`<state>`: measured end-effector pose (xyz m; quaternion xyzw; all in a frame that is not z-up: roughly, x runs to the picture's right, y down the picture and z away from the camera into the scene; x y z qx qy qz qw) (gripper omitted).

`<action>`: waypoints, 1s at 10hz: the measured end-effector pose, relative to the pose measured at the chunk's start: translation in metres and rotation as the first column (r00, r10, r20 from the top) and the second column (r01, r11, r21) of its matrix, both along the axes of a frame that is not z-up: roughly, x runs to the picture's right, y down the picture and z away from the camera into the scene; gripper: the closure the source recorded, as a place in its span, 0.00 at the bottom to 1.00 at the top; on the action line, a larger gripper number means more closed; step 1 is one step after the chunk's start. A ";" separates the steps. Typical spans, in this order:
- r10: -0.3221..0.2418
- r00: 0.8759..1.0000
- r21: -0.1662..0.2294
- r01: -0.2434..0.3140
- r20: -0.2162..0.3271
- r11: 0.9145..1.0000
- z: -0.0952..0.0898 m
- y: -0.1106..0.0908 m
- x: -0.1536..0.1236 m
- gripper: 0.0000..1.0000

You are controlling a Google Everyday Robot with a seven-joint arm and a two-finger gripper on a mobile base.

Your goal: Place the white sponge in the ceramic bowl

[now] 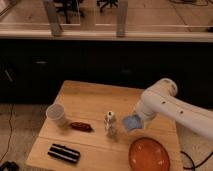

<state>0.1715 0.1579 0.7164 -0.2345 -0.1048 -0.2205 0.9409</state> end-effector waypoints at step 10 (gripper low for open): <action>0.081 0.996 0.001 -0.081 -0.032 0.997 0.000 0.030 0.034 0.97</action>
